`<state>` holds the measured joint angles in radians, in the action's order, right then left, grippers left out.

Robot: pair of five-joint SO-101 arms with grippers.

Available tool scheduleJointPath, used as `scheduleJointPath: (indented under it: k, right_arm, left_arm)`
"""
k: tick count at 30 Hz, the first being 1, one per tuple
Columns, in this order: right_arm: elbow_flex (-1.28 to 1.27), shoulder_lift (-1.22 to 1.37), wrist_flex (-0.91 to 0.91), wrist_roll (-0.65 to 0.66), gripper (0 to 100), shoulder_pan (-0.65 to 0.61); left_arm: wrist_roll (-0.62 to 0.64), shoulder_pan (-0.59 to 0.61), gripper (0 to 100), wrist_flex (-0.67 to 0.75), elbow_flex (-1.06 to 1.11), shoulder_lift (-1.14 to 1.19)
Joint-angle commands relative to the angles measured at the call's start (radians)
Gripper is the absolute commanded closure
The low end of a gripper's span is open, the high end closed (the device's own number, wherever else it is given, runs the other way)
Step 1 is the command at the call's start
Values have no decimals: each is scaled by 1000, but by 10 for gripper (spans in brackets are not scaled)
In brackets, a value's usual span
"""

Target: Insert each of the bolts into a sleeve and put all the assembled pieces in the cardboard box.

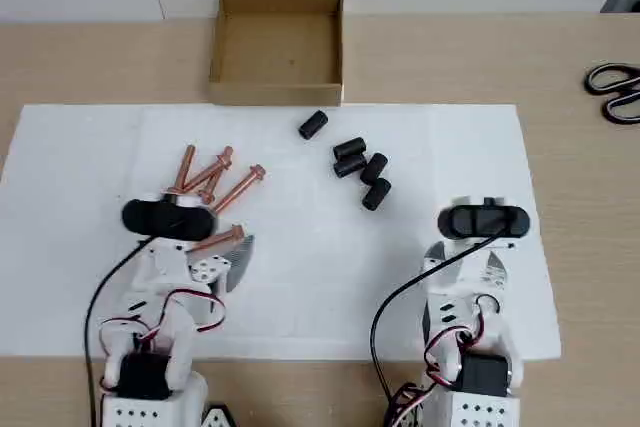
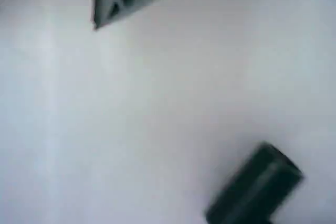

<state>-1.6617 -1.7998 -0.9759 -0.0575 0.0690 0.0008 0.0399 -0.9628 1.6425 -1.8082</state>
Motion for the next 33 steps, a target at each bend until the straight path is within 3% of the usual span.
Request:
scheduleJointPath:
  k: [1,5,11,19,24,28,33]
  right_arm:
    - [133,-12,-76,-2,753,59]
    - [322,-8,-185,0,753,70]
    - [499,51,-211,2,753,70]
    - [741,456,-222,2,753,70]
    - [991,817,-375,2,753,5]
    - [1215,1112,-504,-6,751,-64]
    - [1373,1353,-521,-3,751,-61]
  left_arm:
    - [15,68,694,-74,-113,-8]
    - [2,135,694,-153,-200,-8]
    - [-51,192,694,-158,-283,-6]
    - [-51,199,694,-178,-295,-6]
    - [-52,199,694,-193,-298,2]
    - [-80,199,694,-204,-381,155]
    - [-87,199,694,-275,-657,563]
